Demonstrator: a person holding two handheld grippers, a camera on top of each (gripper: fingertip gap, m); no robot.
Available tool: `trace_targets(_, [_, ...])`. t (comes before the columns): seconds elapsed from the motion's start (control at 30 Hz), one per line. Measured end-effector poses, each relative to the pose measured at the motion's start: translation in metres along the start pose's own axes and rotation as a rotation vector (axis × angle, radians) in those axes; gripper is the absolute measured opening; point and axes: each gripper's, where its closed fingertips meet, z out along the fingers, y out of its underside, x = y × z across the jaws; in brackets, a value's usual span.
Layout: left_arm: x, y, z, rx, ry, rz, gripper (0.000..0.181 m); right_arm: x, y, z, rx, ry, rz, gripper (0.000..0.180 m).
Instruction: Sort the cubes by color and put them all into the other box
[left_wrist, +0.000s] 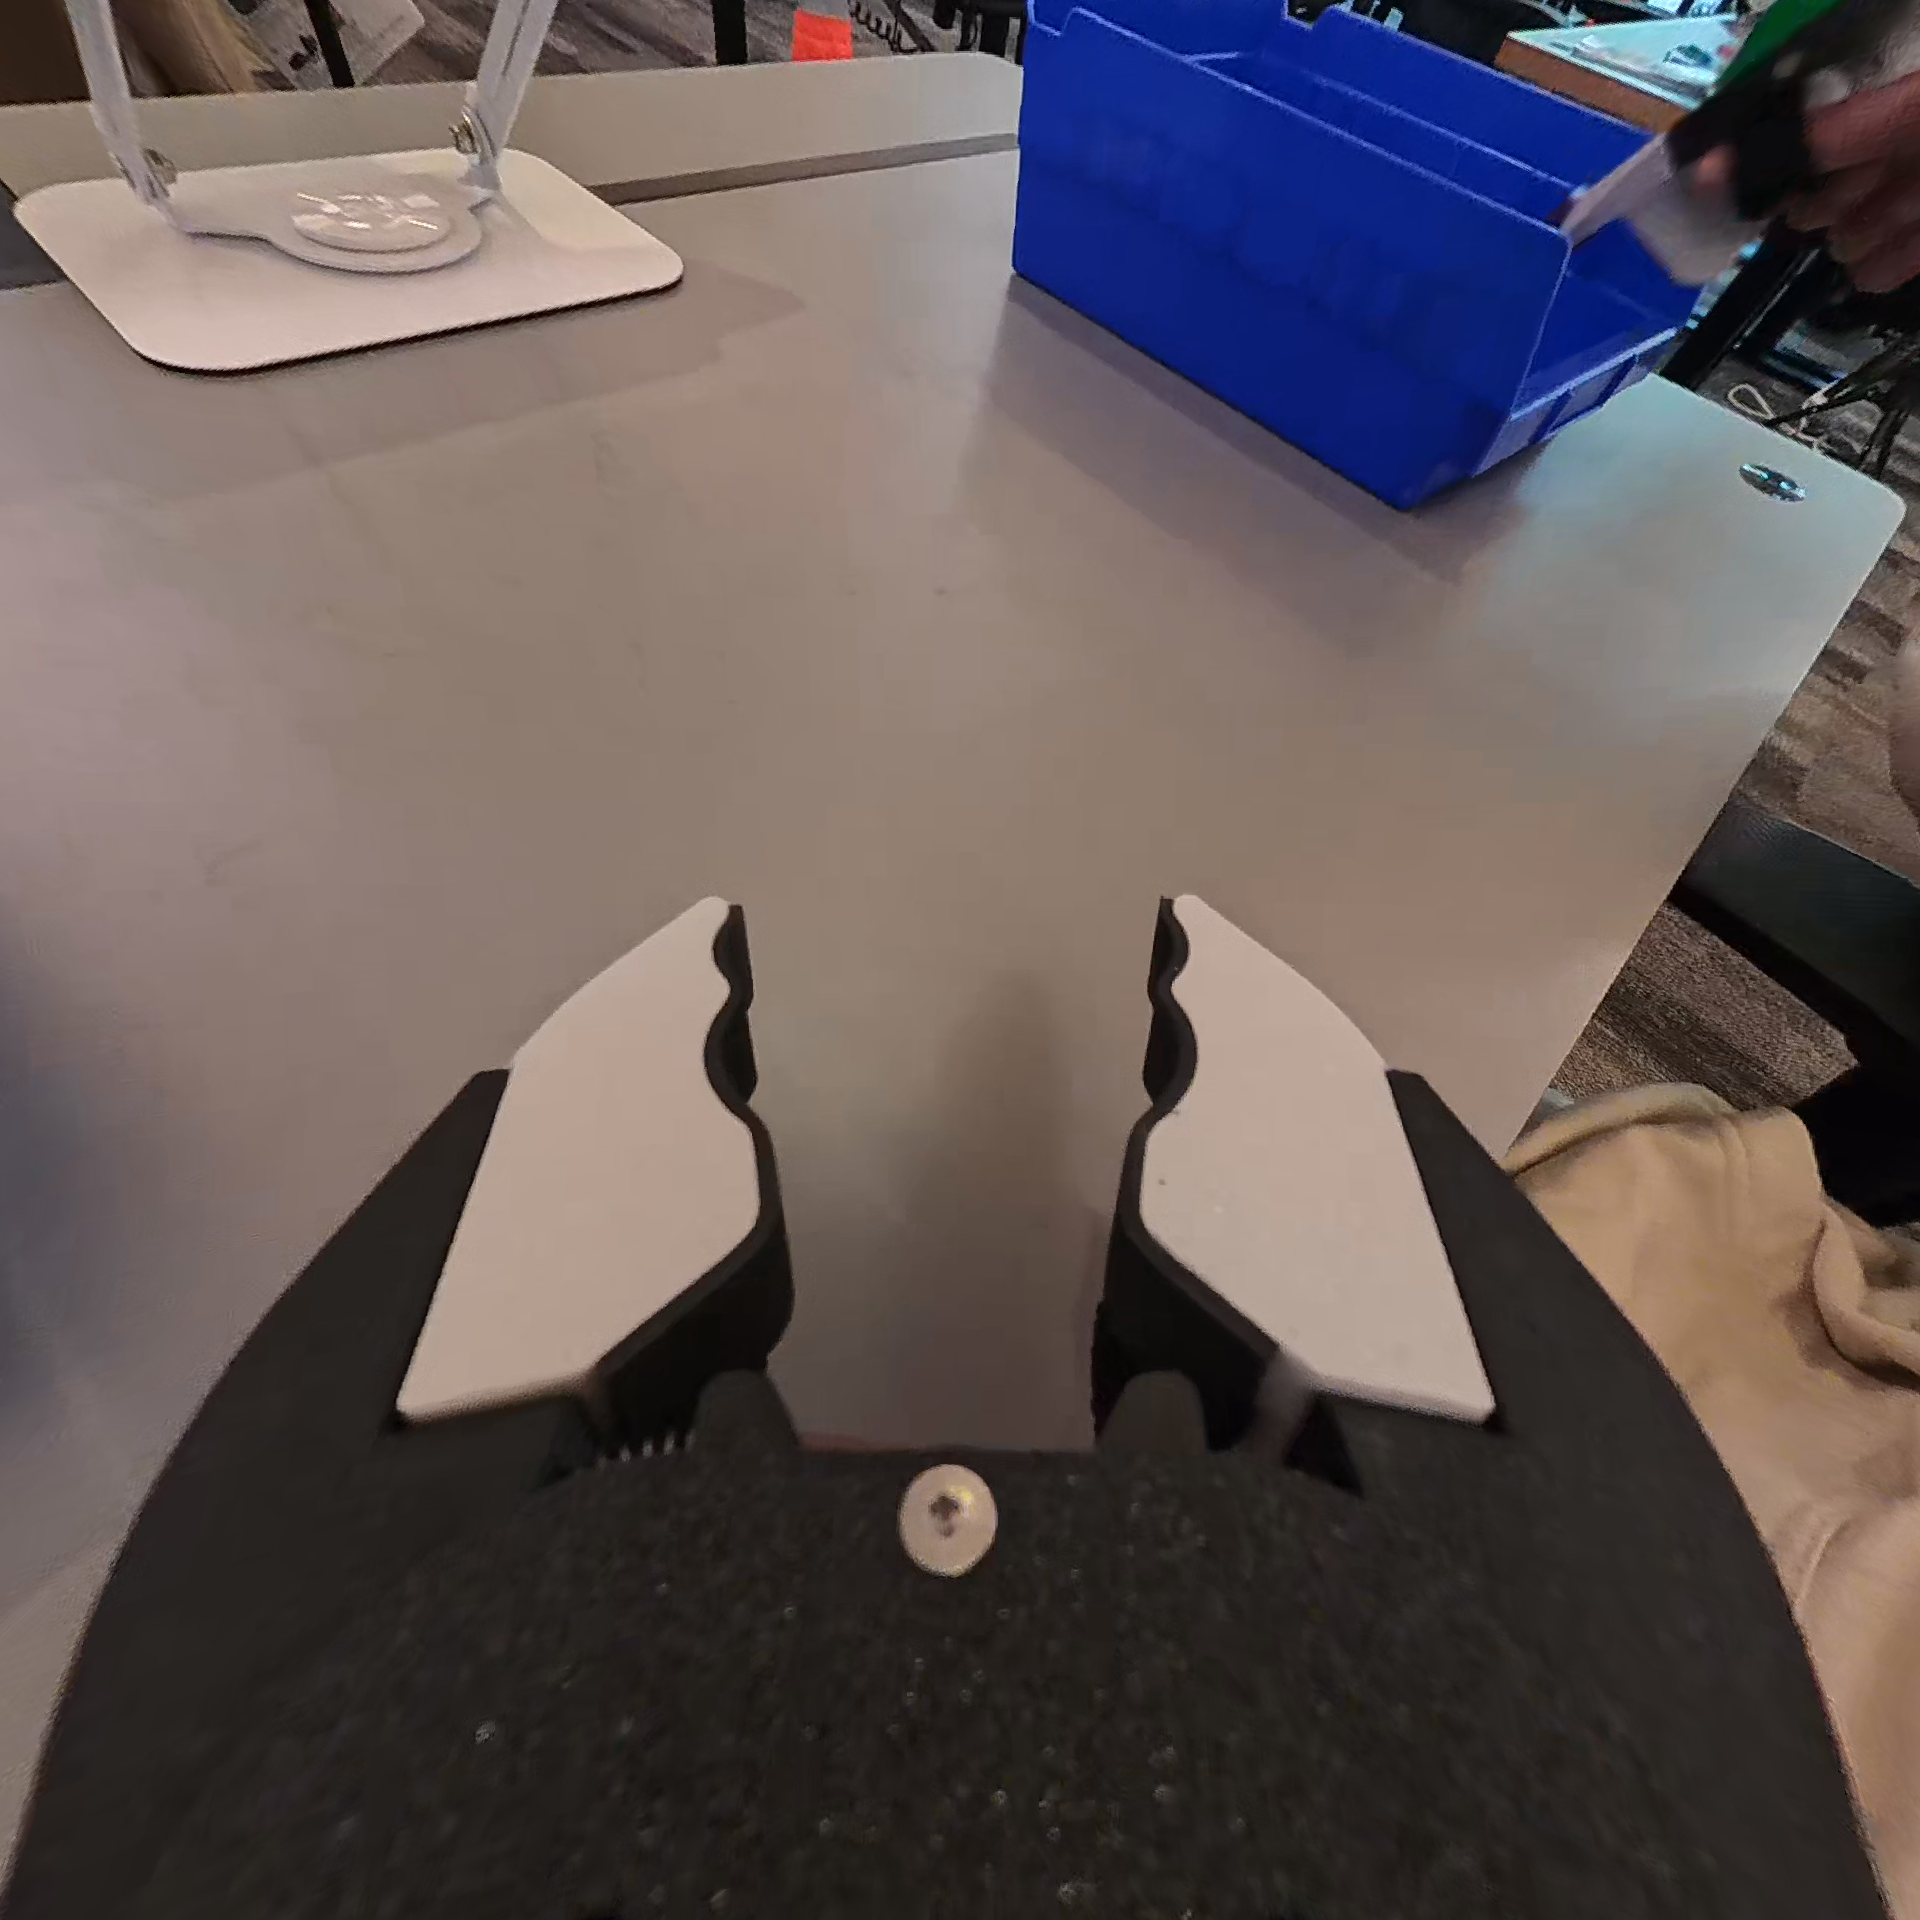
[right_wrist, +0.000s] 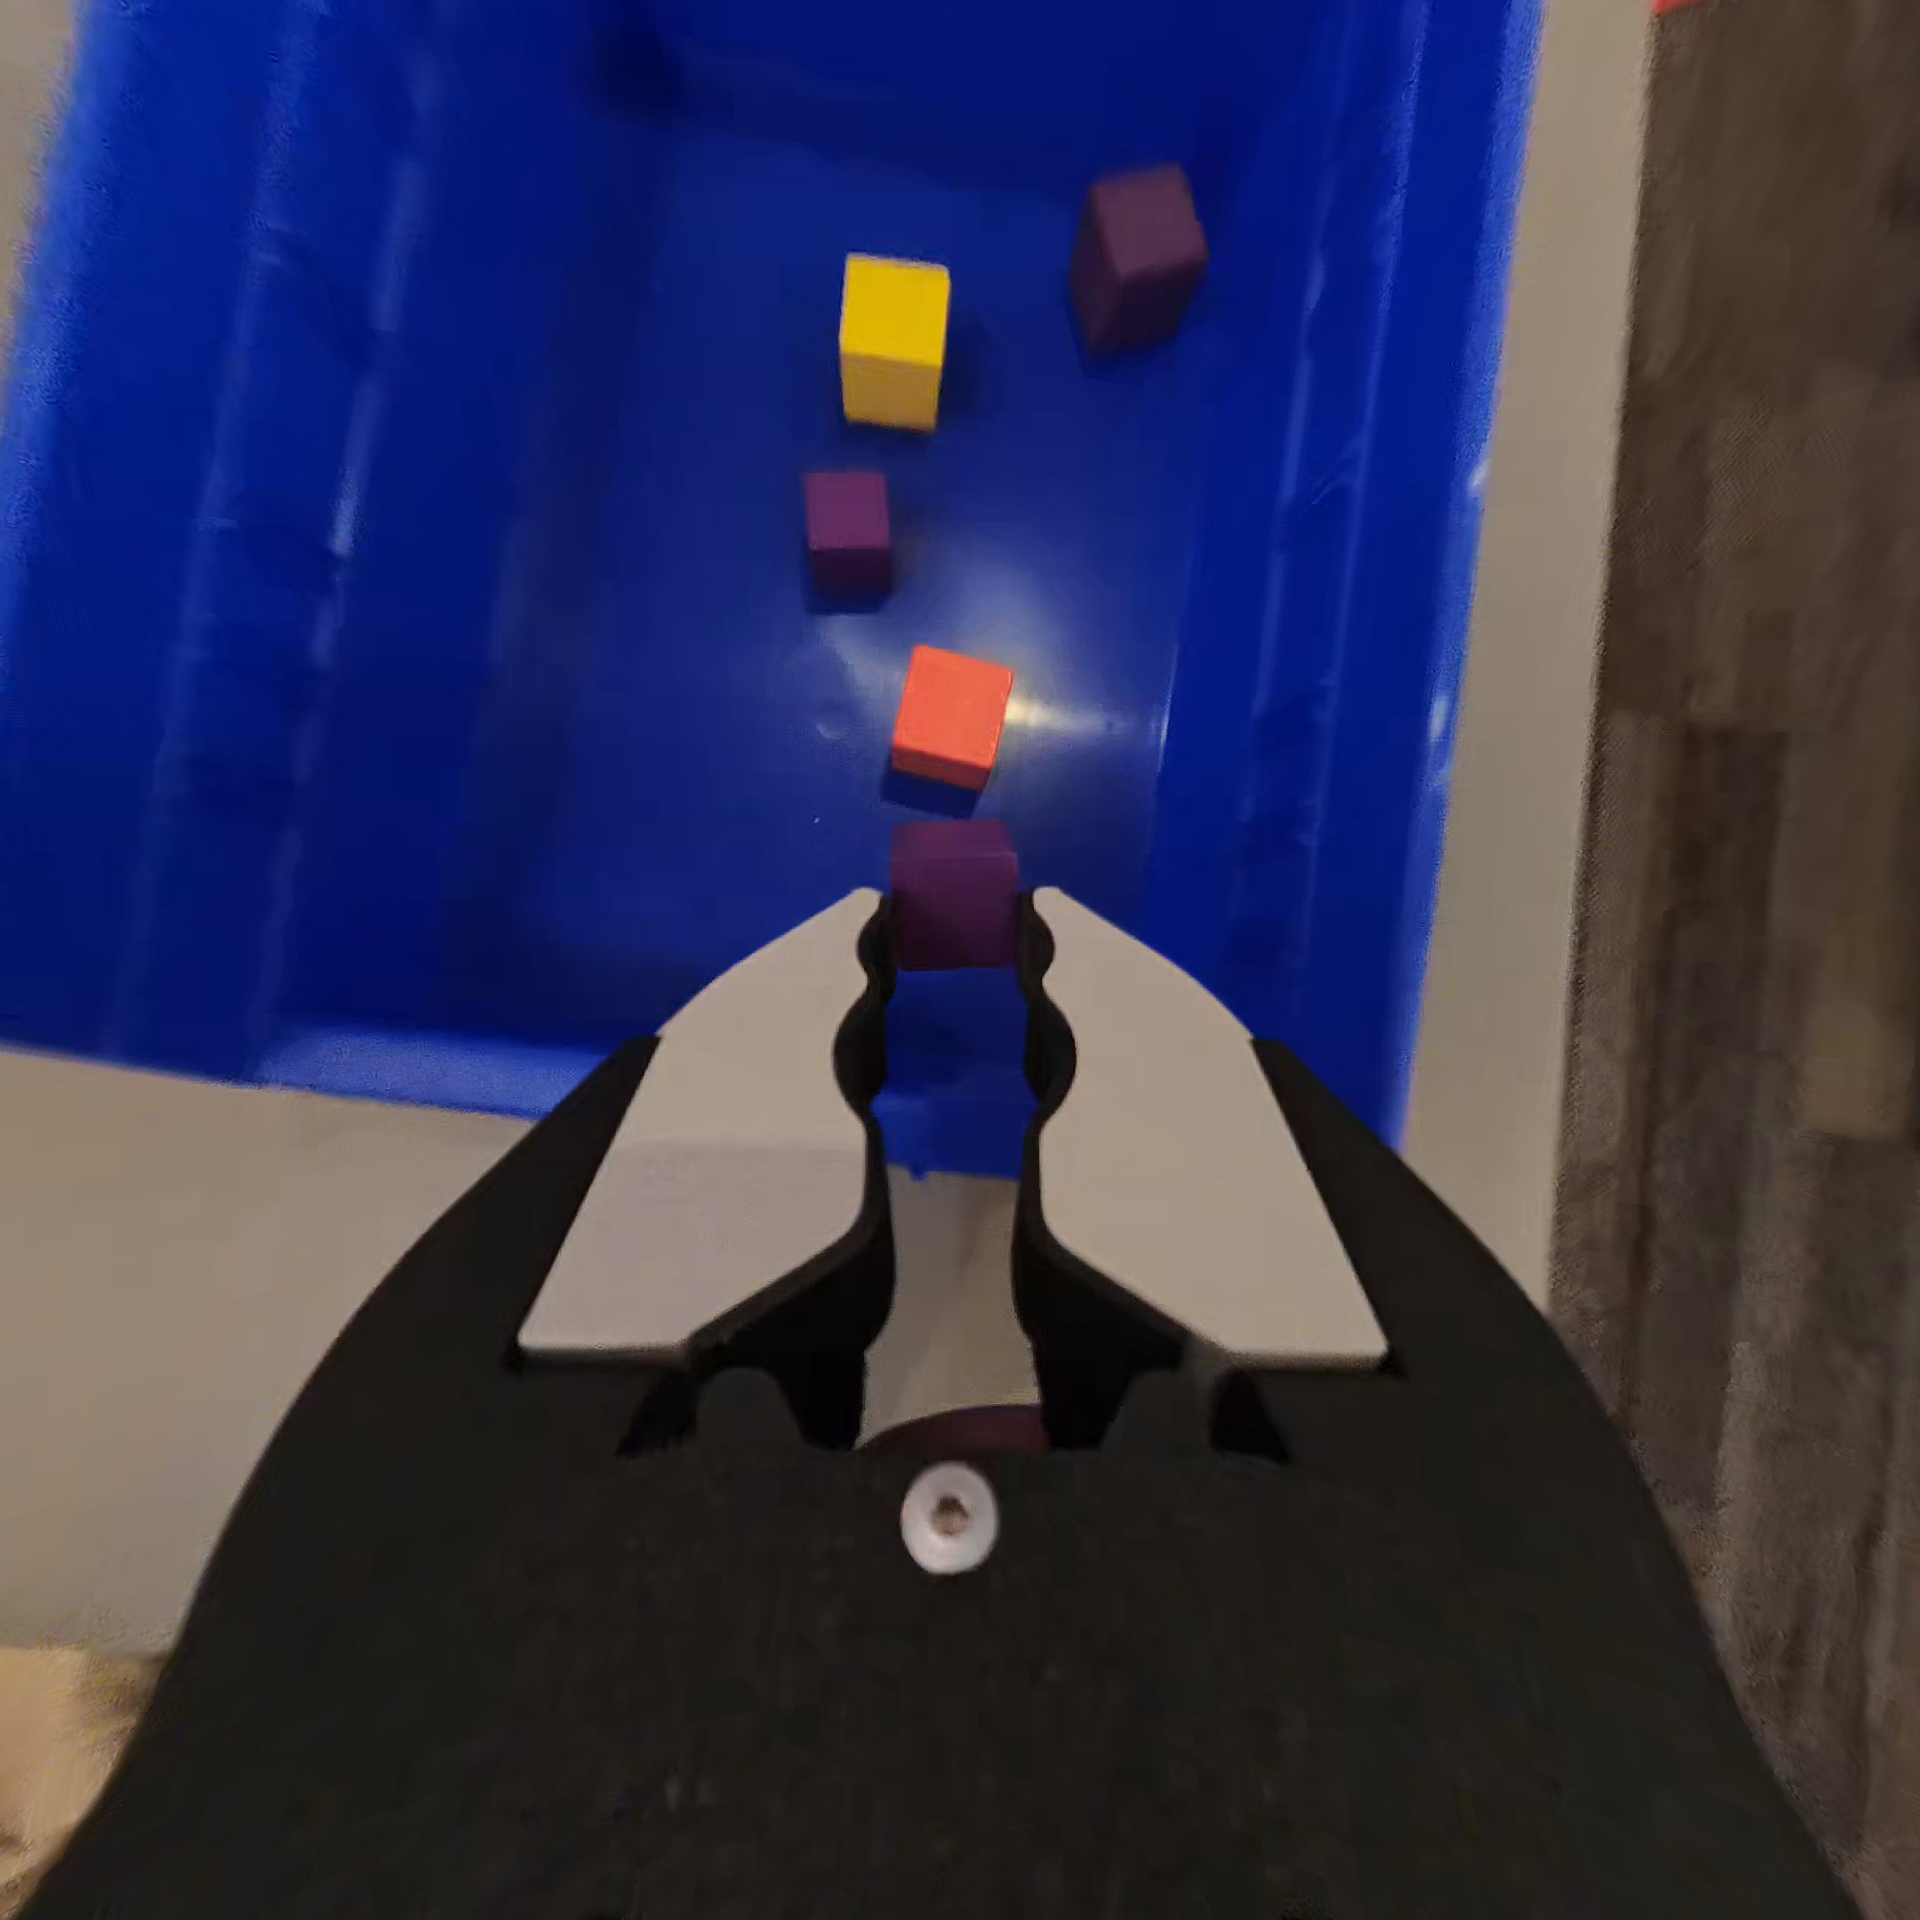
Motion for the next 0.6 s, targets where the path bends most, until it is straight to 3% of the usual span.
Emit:
trace_targets(0.13, [-0.001,0.002,0.000,-0.010,-0.013,0.023,0.073,0.004,0.018,0.042,-0.207,0.019,0.035,0.023])
trace_targets(0.27, [-0.002,0.008,0.002,-0.033,-0.011,0.021,0.074,0.018,0.017,0.043,-0.252,0.143,0.007,0.023])
trace_targets(0.47, [-0.003,0.009,0.002,-0.041,-0.010,0.014,0.075,0.027,0.022,0.028,-0.254,0.200,-0.014,0.041])
trace_targets(0.6, [-0.005,0.004,-0.001,-0.015,-0.019,0.005,0.074,0.009,-0.007,-0.012,-0.048,0.198,-0.056,0.040])
